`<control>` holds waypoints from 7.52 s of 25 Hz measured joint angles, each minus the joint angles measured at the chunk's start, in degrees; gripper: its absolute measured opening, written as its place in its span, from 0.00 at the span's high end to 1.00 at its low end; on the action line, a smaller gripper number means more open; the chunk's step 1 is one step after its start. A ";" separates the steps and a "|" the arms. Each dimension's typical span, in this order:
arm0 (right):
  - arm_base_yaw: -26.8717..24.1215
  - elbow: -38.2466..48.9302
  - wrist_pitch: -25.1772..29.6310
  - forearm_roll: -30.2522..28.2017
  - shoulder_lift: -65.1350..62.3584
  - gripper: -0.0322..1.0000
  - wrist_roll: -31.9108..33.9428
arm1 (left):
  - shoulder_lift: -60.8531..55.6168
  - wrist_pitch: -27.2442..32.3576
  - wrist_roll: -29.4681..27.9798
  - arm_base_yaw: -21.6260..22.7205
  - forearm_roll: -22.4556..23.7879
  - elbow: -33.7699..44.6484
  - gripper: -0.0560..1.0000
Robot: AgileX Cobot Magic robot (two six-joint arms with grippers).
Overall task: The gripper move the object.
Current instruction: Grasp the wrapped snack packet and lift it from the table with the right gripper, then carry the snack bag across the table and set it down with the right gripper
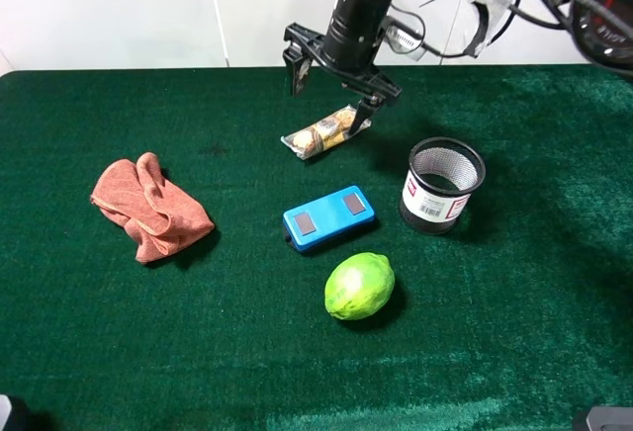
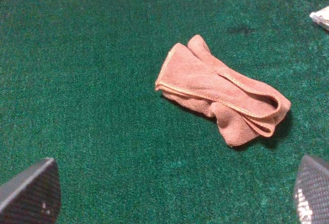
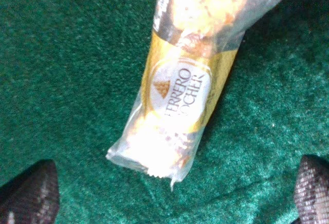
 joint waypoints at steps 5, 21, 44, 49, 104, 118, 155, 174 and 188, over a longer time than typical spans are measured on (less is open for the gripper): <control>0.00 0.00 -0.64 0.76 1.91 0.30 1.13 | 0.00 0.00 0.00 0.00 0.00 0.00 0.08; 0.00 0.00 -4.61 1.98 6.05 0.30 2.42 | 0.00 0.00 0.00 0.00 0.00 0.00 0.08; 0.00 -0.20 -4.40 1.89 6.05 0.91 2.79 | 0.00 0.00 0.00 0.00 0.00 0.00 0.08; 0.00 -0.20 -4.32 1.89 5.99 0.91 2.79 | 0.00 0.00 0.00 0.00 0.00 0.00 0.08; 0.00 -0.20 6.07 -1.90 -11.80 0.92 -16.13 | 0.00 0.00 0.00 0.00 0.00 0.00 0.08; 0.12 3.95 6.25 -7.74 -21.87 0.92 -18.20 | 0.00 0.00 0.00 0.00 0.00 0.00 0.08; 0.12 45.46 6.15 -10.34 -55.79 0.92 -13.87 | 0.00 0.00 0.00 0.00 0.00 0.00 0.08; -2.04 63.03 -2.04 -13.25 -57.62 0.92 -12.24 | 0.00 0.00 0.00 0.00 0.00 0.00 0.08; -12.54 70.53 -13.19 -11.33 -57.69 0.92 -17.21 | 0.00 0.00 0.00 0.00 0.00 0.00 0.08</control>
